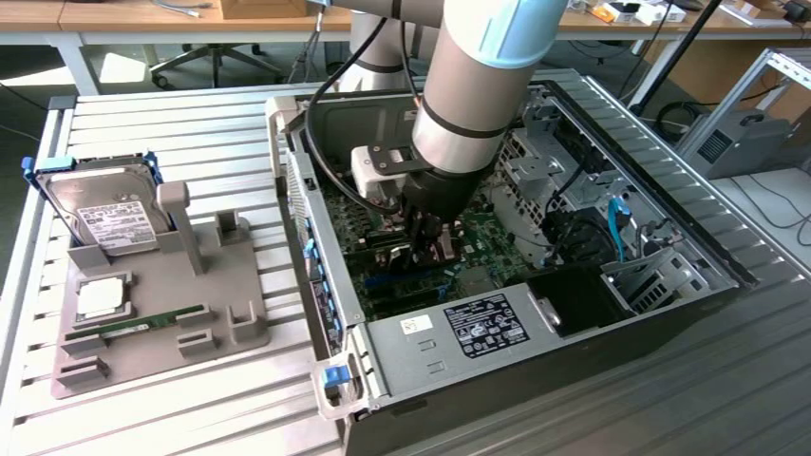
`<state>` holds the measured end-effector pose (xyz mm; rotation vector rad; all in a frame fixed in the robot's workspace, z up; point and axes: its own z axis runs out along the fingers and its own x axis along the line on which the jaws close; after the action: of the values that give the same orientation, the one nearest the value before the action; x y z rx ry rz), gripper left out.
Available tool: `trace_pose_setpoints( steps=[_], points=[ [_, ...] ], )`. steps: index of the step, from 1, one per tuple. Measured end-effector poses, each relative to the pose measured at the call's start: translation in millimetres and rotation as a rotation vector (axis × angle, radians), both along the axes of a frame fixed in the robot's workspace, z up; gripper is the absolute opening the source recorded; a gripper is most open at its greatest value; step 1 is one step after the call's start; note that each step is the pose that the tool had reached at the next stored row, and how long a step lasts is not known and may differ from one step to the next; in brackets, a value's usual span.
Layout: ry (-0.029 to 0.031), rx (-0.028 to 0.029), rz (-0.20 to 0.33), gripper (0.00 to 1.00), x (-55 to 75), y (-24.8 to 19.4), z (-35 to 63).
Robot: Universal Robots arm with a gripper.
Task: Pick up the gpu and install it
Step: 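Insert the gpu into the slot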
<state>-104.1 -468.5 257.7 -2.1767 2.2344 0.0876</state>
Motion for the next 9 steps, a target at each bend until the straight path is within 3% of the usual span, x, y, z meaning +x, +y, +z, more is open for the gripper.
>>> trace_pose_setpoints(
  steps=[9],
  points=[
    [-0.0001,-0.001,0.008,0.27,0.0,0.1,-1.7]
  ],
)
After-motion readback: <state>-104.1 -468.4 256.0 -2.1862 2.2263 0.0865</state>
